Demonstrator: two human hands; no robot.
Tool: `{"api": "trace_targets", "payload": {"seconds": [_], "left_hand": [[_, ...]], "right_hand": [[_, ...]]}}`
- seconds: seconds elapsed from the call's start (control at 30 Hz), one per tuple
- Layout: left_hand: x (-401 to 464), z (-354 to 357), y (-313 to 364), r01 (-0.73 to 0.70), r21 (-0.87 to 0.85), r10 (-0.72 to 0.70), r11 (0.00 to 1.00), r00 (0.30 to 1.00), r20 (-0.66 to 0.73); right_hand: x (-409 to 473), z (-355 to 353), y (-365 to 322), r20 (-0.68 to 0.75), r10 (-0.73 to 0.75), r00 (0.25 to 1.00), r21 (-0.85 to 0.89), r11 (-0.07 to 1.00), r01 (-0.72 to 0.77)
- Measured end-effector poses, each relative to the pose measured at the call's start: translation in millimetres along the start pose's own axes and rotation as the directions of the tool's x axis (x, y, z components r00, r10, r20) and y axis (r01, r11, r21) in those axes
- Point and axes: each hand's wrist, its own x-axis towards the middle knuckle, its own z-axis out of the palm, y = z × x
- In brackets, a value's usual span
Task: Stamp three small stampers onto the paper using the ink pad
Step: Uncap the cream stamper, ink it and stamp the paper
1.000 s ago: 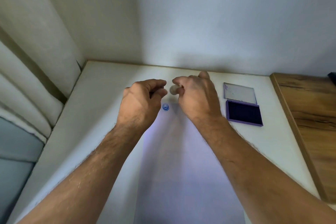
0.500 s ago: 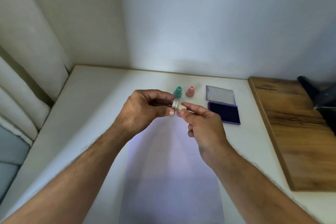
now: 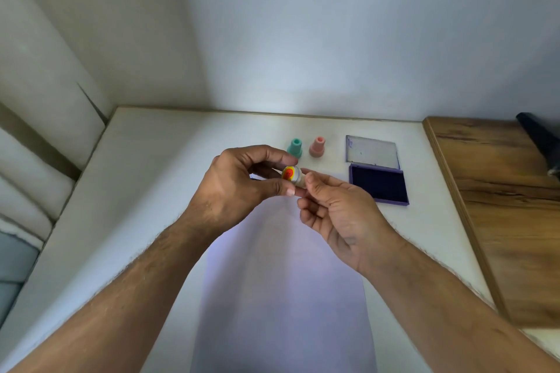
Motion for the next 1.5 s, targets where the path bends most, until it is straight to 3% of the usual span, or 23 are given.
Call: {"api": "trace_targets", "payload": {"seconds": [0.13, 0.27, 0.4, 0.63, 0.77, 0.83, 0.97, 1.13, 1.3, 1.4, 1.5], "left_hand": [[-0.3, 1.6, 2.2, -0.025, -0.001, 0.025, 1.0, 1.0, -0.019], [0.0, -1.4, 3.3, -0.06, -0.004, 0.06, 0.998, 0.996, -0.065], [-4.0, -1.1, 0.3, -0.043, -0.08, 0.03, 0.996, 0.988, -0.149], [1.6, 6.4, -0.2, -0.016, -0.277, -0.029, 0.961, 0.987, -0.158], [4.6, 10.0, -3.1, 0.079, -0.387, -0.162, 0.919, 0.969, -0.186], [5.9, 8.5, -3.7, 0.105, -0.456, -0.207, 0.884, 0.962, -0.18], [7.0, 5.5, -3.3, 0.082, -0.489, -0.185, 0.868, 0.968, -0.167], [6.0, 7.1, -3.6, 0.074, -0.478, -0.177, 0.875, 0.968, -0.175], [5.9, 7.5, -3.5, 0.067, -0.469, -0.163, 0.881, 0.973, -0.166], [6.6, 8.5, -3.0, 0.077, -0.474, -0.173, 0.877, 0.971, -0.163], [5.7, 11.0, -2.2, 0.095, -0.469, -0.184, 0.878, 0.972, -0.148]], "right_hand": [[2.3, -0.8, -4.7, 0.082, 0.026, 0.996, 0.057, 0.998, -0.031], [4.2, -3.2, -15.0, 0.166, 0.009, 0.986, 0.002, 1.0, -0.01], [7.1, -0.8, -15.4, 0.186, -0.106, 0.977, -0.084, 0.989, 0.123], [11.2, -4.8, -15.1, 0.173, -0.314, 0.934, -0.092, 0.939, 0.333], [13.7, -6.6, -15.6, 0.139, -0.416, 0.899, -0.092, 0.898, 0.43], [13.5, -7.5, -16.9, 0.137, -0.388, 0.912, 0.003, 0.92, 0.391], [13.5, -9.7, -19.5, 0.257, -0.231, 0.938, 0.298, 0.943, 0.151], [14.2, -9.4, -20.2, 0.316, -0.228, 0.921, 0.385, 0.918, 0.095], [13.3, -10.7, -20.8, 0.353, -0.211, 0.912, 0.326, 0.941, 0.092], [16.0, -16.3, -29.5, 0.217, -0.231, 0.948, 0.264, 0.949, 0.171], [18.9, -33.2, -42.7, -0.023, -0.385, 0.923, -0.122, 0.917, 0.38]]}}
